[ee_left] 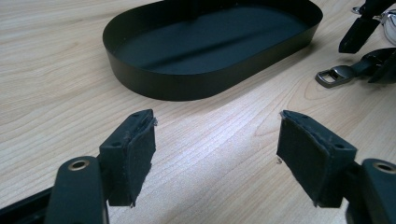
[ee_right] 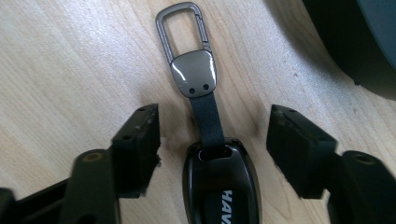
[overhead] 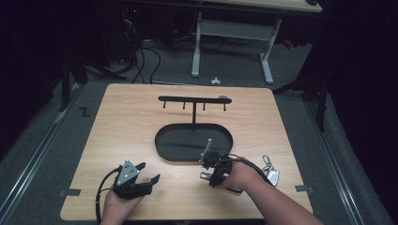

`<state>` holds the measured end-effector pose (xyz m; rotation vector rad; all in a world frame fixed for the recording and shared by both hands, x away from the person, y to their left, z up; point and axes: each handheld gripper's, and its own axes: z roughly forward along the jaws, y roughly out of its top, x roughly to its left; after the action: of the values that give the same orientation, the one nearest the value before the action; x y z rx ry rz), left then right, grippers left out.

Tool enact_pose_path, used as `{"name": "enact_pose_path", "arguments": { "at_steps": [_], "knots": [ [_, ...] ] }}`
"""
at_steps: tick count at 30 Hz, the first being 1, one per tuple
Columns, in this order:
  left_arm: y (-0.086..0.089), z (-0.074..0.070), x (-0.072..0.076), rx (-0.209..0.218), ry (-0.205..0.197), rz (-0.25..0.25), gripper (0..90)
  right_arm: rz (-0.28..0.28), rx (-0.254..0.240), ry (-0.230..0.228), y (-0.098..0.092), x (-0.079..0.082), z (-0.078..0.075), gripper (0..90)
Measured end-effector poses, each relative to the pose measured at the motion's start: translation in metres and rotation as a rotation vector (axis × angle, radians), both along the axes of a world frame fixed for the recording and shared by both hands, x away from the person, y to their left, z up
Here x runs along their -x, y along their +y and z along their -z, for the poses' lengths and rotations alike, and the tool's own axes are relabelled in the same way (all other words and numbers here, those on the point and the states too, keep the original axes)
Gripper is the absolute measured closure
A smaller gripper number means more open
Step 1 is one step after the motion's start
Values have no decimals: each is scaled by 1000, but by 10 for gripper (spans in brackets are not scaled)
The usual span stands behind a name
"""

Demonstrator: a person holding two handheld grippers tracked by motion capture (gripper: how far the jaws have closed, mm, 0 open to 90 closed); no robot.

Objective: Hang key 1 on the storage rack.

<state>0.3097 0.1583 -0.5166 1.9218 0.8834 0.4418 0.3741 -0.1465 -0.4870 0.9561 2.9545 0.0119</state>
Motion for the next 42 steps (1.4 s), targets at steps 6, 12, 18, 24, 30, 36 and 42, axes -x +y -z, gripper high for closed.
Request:
{"name": "enact_pose_path", "arguments": {
  "at_steps": [6, 12, 18, 24, 30, 36, 42],
  "knots": [
    [0, 0, 0, 0, 2, -1, 285, 5, -5, 15, -2, -6, 4, 506],
    [0, 1, 0, -2, 6, 1, 287, -1, -15, 16, -6, -10, 3, 611],
    [0, 1, 0, -2, 5, 1, 288, -19, -15, 13, -6, -8, 2, 757],
    [-1, 1, 0, -3, 5, 5, 290, -13, -10, 16, -4, -6, 2, 794],
    [-1, 1, 0, 3, 5, 9, 292, -1, -3, 21, -3, -4, 2, 796],
    [-1, 1, 0, 6, 2, 14, 292, 21, 0, 24, -3, -4, 2, 800],
    [-1, 1, 1, 5, 0, 15, 293, 29, -9, 27, -2, -1, -9, 802]
  ]
}}
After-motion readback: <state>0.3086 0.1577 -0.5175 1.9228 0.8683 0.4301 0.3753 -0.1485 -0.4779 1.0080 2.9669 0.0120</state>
